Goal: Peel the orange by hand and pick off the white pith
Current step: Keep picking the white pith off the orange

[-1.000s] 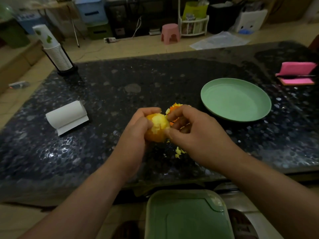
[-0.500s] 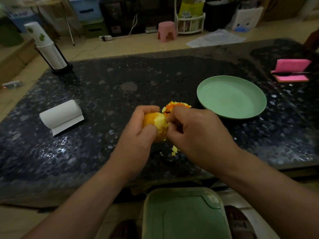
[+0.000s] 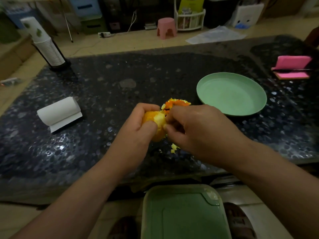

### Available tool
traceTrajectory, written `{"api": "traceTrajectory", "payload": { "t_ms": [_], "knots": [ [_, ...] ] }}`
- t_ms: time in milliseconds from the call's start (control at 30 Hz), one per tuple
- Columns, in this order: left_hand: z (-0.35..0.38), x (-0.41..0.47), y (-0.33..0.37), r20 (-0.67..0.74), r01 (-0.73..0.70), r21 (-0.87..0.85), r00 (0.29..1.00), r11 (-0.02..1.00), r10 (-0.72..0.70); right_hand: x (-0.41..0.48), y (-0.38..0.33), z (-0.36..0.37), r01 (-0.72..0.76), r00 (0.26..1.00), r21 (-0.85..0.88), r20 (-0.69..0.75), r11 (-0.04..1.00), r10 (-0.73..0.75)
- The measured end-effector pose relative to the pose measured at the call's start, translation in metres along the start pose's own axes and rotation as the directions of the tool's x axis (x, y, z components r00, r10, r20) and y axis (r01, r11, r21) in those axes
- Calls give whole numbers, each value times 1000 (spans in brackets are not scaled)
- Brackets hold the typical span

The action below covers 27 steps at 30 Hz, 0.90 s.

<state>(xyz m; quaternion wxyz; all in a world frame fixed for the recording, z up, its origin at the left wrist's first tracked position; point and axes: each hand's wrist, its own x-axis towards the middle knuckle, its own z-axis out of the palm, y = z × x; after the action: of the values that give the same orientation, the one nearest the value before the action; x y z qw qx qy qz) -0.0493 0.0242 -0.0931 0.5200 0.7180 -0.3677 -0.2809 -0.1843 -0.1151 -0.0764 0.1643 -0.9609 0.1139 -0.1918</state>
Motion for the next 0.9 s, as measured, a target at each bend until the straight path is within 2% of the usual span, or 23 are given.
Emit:
{"api": "traceTrajectory", "payload": {
  "t_ms": [100,367,467,600,733,800,900],
  "knots": [
    [3,0,2,6,22,50,1000,999,-22,3,-5,3,20,1000,-100,3,995,-20],
    [1,0,3,56,-4,77,998,997,0,3,-7,4,-2,998,-68,-60,998,-2],
    [0,3,-1,68,36,20,997,999,-37,1,4,4,-81,996,40,-39,996,82],
    [-2,9,-7,35,142,-154,990,978,-138,-4,13,0,-192,981,304,54,933,185],
    [-5,12,-8,30,104,-238,995,966,-100,-2,16,1,-253,967,394,73,884,244],
    [-6,11,-6,46,103,-231,994,968,-95,-1,17,2,-278,959,405,67,871,275],
    [-5,6,-1,68,67,-78,996,995,-62,0,17,2,-282,958,410,70,868,278]
  ]
}}
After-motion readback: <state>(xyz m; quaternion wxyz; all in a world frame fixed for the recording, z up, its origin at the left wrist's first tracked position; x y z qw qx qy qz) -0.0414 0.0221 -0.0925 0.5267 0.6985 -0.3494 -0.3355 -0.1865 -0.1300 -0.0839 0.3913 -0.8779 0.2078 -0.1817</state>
